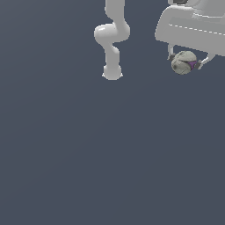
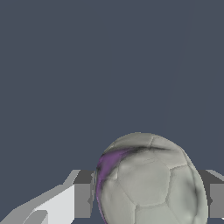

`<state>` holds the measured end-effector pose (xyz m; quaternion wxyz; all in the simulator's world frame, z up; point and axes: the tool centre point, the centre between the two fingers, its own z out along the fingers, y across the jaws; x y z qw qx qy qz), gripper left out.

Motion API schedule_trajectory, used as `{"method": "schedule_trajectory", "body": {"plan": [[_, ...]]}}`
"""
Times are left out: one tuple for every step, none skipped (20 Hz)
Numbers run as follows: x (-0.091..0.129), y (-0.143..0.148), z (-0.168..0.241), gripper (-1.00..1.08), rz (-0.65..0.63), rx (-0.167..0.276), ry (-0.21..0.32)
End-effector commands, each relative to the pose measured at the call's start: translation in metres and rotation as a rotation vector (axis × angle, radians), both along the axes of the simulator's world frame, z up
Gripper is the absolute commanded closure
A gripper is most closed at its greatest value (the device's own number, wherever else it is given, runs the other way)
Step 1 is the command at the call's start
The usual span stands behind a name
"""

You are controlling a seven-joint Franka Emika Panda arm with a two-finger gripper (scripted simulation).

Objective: Pick up the object and move it to a goal position.

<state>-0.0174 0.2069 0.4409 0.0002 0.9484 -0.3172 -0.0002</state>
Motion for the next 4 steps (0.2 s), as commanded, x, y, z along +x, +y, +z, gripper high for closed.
{"method": "schedule_trajectory", "body": {"plan": [[0.0001, 0.0018, 0.005, 1.08, 0.0, 0.0, 0.0], [0.0001, 0.0022, 0.0058, 1.08, 0.0, 0.0, 0.0], [0.0001, 0.0024, 0.0063, 1.08, 0.0, 0.0, 0.0], [0.0001, 0.0025, 0.0065, 1.08, 0.0, 0.0, 0.0]]}}
